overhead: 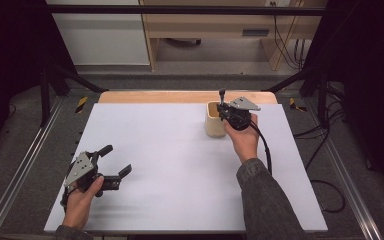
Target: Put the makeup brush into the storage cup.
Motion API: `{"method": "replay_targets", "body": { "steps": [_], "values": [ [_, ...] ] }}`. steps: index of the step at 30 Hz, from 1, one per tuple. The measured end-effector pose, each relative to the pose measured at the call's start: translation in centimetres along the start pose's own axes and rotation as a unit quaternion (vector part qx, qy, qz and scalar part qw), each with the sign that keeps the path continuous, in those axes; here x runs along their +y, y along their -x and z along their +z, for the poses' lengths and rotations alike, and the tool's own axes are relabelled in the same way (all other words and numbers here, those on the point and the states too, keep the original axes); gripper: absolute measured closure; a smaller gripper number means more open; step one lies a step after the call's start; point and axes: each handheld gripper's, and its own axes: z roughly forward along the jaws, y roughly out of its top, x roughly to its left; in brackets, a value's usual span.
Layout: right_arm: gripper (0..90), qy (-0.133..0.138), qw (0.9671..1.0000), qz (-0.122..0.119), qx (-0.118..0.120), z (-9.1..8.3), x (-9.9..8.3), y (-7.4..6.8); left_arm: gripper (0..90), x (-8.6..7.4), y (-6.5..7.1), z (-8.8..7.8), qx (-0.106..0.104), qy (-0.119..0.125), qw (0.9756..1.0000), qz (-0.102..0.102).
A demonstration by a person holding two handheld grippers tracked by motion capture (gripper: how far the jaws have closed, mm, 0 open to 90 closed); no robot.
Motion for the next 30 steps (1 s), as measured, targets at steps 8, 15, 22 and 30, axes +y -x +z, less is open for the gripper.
{"method": "replay_targets", "body": {
  "steps": [8,15,22,30],
  "values": [
    [57.7,-0.008,0.9999,0.007,0.010,-0.4,0.0,-0.2,2.0,0.0,0.0,0.0,0.000,0.001,1.0000,0.000],
    [45.4,0.002,0.9999,0.001,0.013,-2.5,0.1,-0.5,2.0,0.0,0.0,0.0,0.001,0.001,1.0000,0.000],
    [37.0,-0.003,0.9999,0.004,0.016,-3.6,-0.6,-0.2,2.0,0.0,0.0,0.0,0.001,0.000,1.0000,0.001],
    [23.2,-0.010,0.9998,0.009,0.013,-3.9,-1.0,-0.2,2.0,0.0,0.0,0.0,0.001,0.000,1.0000,0.001]
  ]
}}
